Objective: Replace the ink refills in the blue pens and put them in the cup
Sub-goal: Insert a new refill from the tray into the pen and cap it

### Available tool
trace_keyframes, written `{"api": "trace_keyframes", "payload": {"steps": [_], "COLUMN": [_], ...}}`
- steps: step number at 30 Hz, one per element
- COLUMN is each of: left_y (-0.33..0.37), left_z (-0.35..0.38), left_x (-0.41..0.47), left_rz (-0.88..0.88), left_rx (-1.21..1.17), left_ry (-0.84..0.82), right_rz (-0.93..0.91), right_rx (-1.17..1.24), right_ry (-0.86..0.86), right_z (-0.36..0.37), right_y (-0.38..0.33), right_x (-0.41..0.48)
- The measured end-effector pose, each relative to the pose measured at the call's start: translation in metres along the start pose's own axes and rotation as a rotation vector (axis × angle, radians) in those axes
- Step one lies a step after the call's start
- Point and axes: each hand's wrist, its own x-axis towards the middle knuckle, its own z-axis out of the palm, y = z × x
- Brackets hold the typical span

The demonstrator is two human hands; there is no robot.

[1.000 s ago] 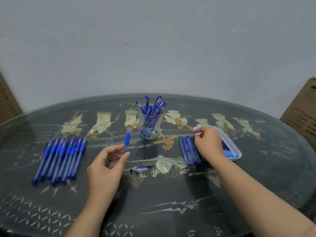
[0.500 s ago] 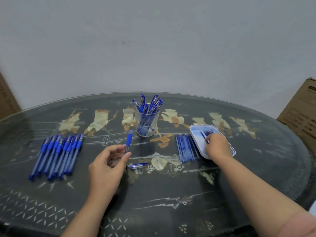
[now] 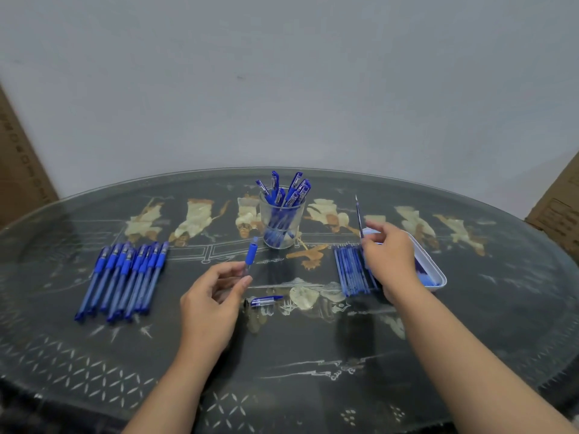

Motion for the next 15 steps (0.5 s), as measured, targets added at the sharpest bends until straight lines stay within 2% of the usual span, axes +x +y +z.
{"api": "trace_keyframes", "payload": {"steps": [5, 8, 15], "left_y": [-0.005, -0.005, -0.003], "left_z": [0.000, 0.000, 0.000], "left_x": [0.001, 0.000, -0.002], "left_rz": [0.073, 0.137, 0.241], "left_rx": [0.071, 0.107, 0.171], "left_ry": [-0.020, -0.035, -0.084], "right_rz": [0.132, 0.162, 0.194], "right_rx": [0.600, 0.845, 1.042], "right_ry": [-0.237, -0.324, -0.346], "right_z": [0.011, 0.015, 0.024], "right_y": [-0.039, -0.043, -0.038], "right_x": [-0.043, -0.061, -0.071]}}
